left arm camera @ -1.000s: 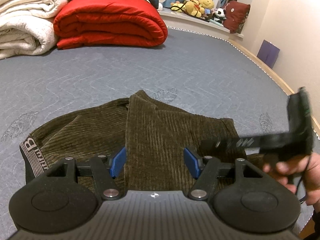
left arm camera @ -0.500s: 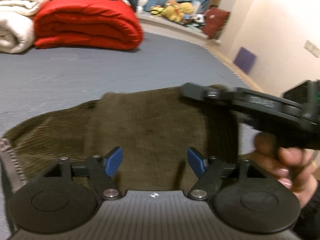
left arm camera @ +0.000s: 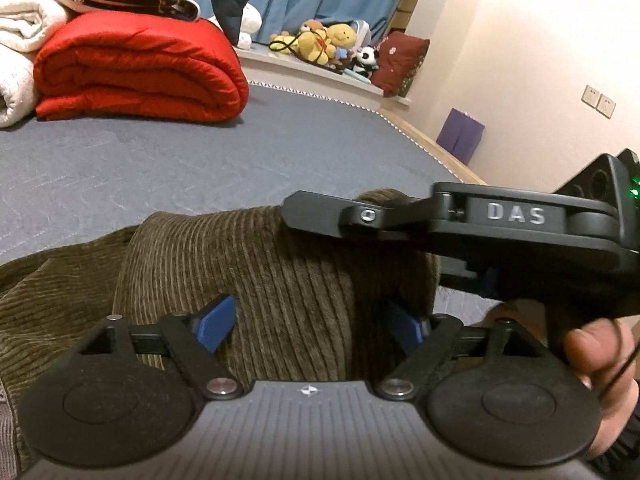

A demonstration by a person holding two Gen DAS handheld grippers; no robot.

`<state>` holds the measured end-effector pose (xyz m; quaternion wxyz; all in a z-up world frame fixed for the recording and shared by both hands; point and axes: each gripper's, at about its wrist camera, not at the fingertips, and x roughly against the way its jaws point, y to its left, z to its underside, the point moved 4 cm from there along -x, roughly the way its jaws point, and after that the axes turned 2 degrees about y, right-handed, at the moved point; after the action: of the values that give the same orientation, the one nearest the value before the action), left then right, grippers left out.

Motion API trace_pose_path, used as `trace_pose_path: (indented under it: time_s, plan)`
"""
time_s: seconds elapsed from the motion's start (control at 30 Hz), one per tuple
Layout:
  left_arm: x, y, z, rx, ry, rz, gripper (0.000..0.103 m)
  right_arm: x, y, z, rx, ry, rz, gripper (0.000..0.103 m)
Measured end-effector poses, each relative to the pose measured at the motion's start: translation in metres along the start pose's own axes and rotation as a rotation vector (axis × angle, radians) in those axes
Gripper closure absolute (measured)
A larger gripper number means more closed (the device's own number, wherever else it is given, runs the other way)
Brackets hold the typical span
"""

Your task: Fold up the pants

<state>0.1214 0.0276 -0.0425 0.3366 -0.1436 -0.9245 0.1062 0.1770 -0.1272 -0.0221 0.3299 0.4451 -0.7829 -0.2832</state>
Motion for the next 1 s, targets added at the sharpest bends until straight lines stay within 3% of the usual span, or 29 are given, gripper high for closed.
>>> trace_pose_path:
  time_s: [0.4, 0.53, 0.57, 0.6, 0.67, 0.7, 0.77, 0.87, 1.0]
  plan:
    - [-0.014, -0.022, 0.005, -0.067, -0.038, 0.004, 0.016, 0.014, -0.02, -0.003, -0.138, -0.042, 0.042, 0.095]
    - [-0.023, -0.021, 0.006, -0.075, -0.026, -0.014, 0.016, 0.015, -0.025, -0.003, -0.153, -0.017, 0.039, 0.094]
    - [-0.027, -0.02, 0.005, -0.084, -0.017, -0.027, 0.023, 0.014, -0.025, -0.002, -0.151, -0.004, 0.033, 0.093]
    - [-0.028, -0.02, 0.005, -0.092, -0.008, -0.023, 0.048, 0.013, -0.025, -0.001, -0.143, 0.012, 0.03, 0.092]
    - [-0.03, -0.021, 0.005, -0.116, 0.016, -0.01, 0.085, 0.012, -0.026, 0.0, -0.122, 0.045, 0.051, 0.091]
    - [-0.029, -0.024, 0.004, -0.145, 0.023, -0.02, 0.093, 0.011, -0.029, -0.001, -0.12, 0.06, 0.069, 0.088]
    - [-0.024, -0.031, 0.003, -0.249, 0.022, -0.022, 0.094, 0.012, -0.039, -0.002, -0.146, 0.079, 0.076, 0.083]
    - [-0.015, -0.049, 0.008, -0.495, 0.033, 0.013, 0.094, 0.019, -0.053, -0.008, -0.202, 0.072, 0.086, 0.051]
    - [-0.007, -0.065, 0.037, -0.821, 0.061, 0.074, 0.093, 0.018, -0.074, -0.01, -0.306, 0.077, 0.06, 0.05]
